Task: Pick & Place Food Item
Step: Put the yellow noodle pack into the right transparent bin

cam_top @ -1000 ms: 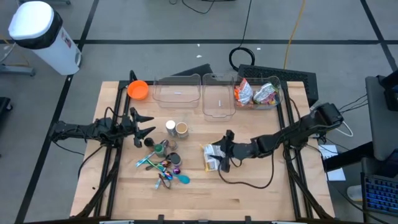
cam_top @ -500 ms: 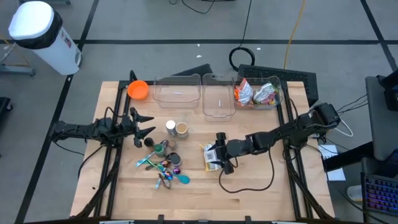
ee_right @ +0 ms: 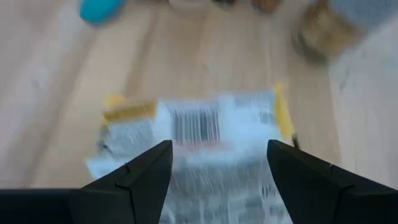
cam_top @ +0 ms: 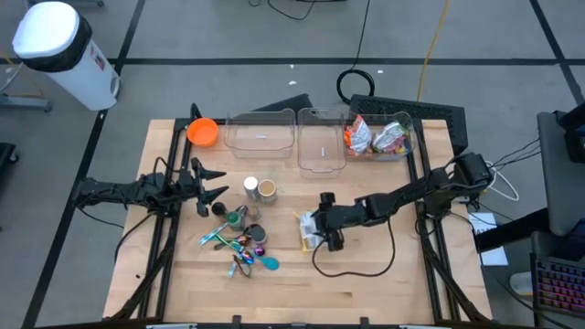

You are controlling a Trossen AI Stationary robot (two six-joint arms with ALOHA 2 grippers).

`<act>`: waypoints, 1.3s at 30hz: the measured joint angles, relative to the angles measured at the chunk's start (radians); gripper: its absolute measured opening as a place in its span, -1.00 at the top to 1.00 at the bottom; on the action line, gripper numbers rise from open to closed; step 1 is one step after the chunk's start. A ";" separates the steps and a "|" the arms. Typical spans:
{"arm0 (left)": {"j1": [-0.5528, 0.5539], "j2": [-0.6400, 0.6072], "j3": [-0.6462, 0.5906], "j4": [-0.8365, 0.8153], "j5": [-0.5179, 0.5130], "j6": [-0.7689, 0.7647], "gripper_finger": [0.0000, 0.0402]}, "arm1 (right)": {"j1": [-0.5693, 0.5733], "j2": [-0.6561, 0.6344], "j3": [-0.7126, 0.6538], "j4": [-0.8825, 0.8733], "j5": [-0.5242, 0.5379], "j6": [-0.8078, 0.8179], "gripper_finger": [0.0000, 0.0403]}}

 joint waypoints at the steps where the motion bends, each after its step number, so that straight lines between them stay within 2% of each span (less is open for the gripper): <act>1: 0.000 0.000 0.000 0.000 0.000 0.000 -0.13 | -0.002 0.001 0.000 -0.014 0.010 0.005 -0.26; 5: 0.000 0.000 0.000 0.000 0.000 0.000 -0.13 | -0.012 -0.002 0.001 -0.082 0.012 0.068 -0.26; 15: 0.000 0.000 0.000 0.000 0.000 0.000 -0.13 | -0.010 -0.007 0.002 -0.172 0.013 0.401 -0.26; 22: 0.000 0.000 0.000 0.000 0.000 0.000 -0.13 | -0.004 -0.086 -0.001 -0.288 -0.027 0.514 -0.26; 30: 0.000 0.000 0.000 0.000 0.000 0.000 -0.13 | 0.026 -0.234 -0.002 -0.488 -0.021 0.585 -0.26; 36: 0.000 0.000 0.000 0.000 0.000 0.000 -0.13 | 0.071 -0.295 -0.002 -0.491 0.052 0.585 -0.26; 39: 0.000 0.000 0.000 0.000 0.000 0.000 -0.13 | 0.097 -0.297 -0.001 -0.459 0.103 0.516 -0.26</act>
